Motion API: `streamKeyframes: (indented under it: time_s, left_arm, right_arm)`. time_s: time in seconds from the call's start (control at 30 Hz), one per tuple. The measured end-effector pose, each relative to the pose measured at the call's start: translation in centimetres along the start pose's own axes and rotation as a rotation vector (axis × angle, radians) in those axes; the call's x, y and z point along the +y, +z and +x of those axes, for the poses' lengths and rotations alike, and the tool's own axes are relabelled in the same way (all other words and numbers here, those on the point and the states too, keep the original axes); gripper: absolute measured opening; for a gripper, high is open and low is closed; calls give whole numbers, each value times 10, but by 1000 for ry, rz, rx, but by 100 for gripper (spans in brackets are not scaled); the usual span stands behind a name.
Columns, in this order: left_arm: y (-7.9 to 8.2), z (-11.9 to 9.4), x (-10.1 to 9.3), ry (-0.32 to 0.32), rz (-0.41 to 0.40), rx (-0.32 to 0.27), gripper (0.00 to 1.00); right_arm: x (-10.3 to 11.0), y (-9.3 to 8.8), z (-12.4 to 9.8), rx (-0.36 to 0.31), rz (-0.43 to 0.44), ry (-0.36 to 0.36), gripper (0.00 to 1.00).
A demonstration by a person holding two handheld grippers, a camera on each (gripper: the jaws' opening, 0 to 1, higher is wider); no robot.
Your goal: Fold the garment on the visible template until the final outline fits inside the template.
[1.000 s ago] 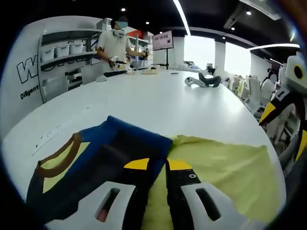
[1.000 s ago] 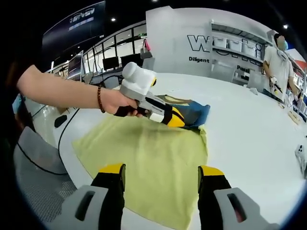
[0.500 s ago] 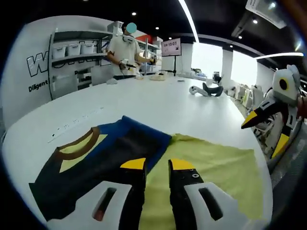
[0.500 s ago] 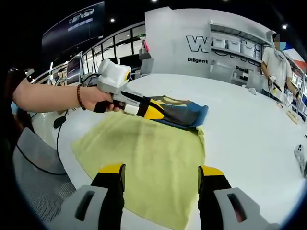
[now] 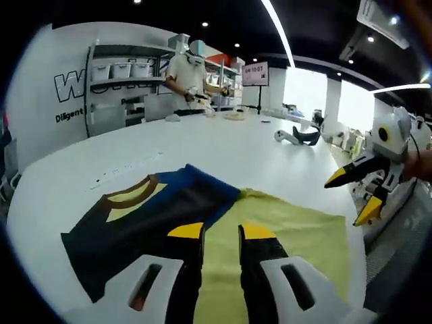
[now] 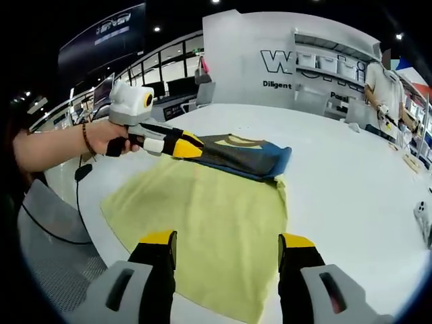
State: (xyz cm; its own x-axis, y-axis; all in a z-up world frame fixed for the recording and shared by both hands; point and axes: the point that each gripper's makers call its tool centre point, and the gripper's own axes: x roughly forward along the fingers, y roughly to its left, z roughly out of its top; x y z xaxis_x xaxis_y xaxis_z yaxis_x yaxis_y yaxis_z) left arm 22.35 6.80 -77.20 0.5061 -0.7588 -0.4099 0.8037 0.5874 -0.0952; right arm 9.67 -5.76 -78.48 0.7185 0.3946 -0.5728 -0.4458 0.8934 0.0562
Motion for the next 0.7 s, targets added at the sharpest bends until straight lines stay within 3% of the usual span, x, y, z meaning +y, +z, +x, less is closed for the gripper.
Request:
streamKeyframes:
  time_s: [0.4,0.67,0.7]
  left_arm:
    - [-2,-53,7,60,-83,-42,22]
    - [-12,-79,10,116,-75,-38,20]
    - [-17,-87,22,194,-27,-20,19]
  right_arm:
    - [-3,0,-2,-2,0,-9,58]
    - [-3,-3,-4,10,-5,-9,58]
    - [-3,-4,-4,13,-7,-9,58]
